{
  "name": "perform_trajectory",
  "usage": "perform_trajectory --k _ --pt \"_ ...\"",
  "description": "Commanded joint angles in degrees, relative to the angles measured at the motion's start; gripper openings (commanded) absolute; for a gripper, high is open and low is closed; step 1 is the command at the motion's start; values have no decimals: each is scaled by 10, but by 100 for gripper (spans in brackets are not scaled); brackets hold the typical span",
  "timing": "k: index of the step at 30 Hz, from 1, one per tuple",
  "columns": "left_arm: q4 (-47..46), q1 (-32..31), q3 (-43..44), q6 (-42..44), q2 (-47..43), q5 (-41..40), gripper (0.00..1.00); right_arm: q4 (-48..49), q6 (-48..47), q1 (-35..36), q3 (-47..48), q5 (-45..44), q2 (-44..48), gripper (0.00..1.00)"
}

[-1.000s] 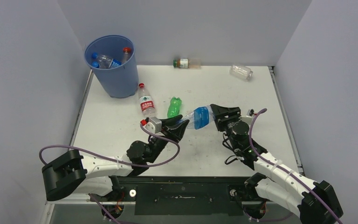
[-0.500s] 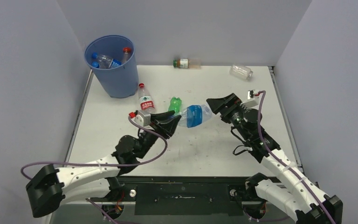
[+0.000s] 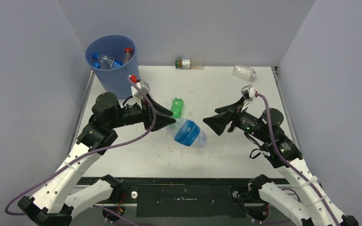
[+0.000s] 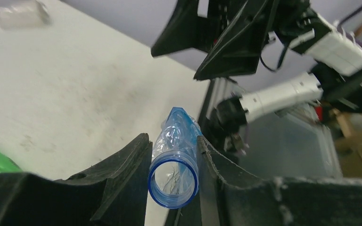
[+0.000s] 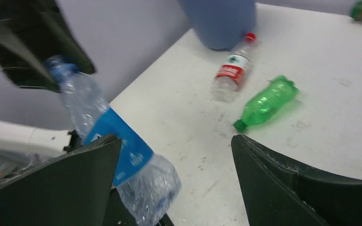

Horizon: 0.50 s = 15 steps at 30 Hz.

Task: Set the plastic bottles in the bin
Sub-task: Pick up the plastic bottle at the center of the board.

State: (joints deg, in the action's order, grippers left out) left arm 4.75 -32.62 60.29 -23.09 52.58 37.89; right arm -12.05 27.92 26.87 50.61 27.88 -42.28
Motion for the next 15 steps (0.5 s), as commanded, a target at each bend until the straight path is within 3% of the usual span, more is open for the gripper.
perform_trajectory --k 1,6,9,15 --pt "204 -1 57 54 10 189 0 104 -21 23 -9 202 27 90" --pt "139 -2 60 37 3 213 0 125 -17 53 -10 265 -3 90" --pt "121 -2 73 26 15 211 0 81 -36 74 -5 250 -27 90" --pt "4 -3 39 -29 5 186 0 82 -45 130 -27 220 -36 90"
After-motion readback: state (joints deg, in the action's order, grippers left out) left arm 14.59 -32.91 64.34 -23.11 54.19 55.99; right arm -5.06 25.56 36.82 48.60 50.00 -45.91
